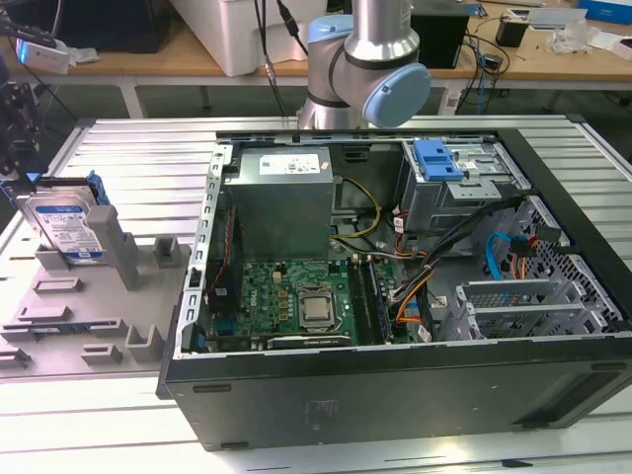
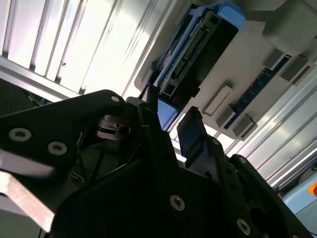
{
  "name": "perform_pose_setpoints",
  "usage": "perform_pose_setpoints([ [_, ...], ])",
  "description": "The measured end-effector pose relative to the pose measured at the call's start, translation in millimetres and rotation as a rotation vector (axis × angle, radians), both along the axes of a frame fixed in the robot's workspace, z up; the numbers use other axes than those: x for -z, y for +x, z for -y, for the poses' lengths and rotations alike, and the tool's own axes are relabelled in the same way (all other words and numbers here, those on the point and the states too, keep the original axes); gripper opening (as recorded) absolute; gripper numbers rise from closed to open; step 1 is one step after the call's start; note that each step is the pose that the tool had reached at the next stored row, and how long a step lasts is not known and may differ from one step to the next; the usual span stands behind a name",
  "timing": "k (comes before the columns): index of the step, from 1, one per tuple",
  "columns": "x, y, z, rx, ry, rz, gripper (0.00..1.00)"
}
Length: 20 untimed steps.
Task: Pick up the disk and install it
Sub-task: 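Pick up the disk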
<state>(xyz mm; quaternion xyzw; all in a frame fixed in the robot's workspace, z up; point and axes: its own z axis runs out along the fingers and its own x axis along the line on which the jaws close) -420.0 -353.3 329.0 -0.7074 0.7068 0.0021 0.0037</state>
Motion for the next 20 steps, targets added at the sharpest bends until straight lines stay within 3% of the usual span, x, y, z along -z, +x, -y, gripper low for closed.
perform_pose_setpoints([
  [20,8.8,-4.7,0.0,-0.013,-0.0001,0.0144,0.44],
])
